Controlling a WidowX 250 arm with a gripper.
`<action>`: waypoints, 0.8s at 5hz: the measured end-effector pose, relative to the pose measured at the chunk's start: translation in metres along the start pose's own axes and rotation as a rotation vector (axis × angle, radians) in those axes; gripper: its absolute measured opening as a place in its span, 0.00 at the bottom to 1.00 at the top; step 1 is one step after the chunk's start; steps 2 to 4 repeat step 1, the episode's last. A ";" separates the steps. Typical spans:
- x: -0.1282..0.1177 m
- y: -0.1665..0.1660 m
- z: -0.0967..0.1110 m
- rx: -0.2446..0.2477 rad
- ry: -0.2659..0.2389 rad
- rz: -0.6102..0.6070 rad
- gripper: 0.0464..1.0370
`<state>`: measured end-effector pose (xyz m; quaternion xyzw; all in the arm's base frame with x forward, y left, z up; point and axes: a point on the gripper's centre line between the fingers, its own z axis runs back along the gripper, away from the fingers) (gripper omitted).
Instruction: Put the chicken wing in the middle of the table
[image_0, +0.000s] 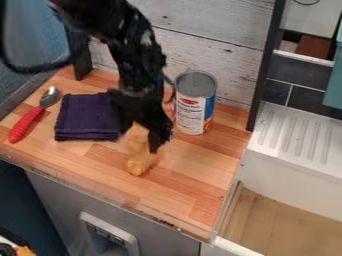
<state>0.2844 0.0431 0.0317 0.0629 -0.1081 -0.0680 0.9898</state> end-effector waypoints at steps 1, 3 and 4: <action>0.000 0.001 0.000 0.001 -0.001 -0.003 0.96; 0.000 0.001 0.000 0.001 -0.001 -0.003 0.96; 0.000 0.001 0.000 0.001 -0.001 -0.003 0.96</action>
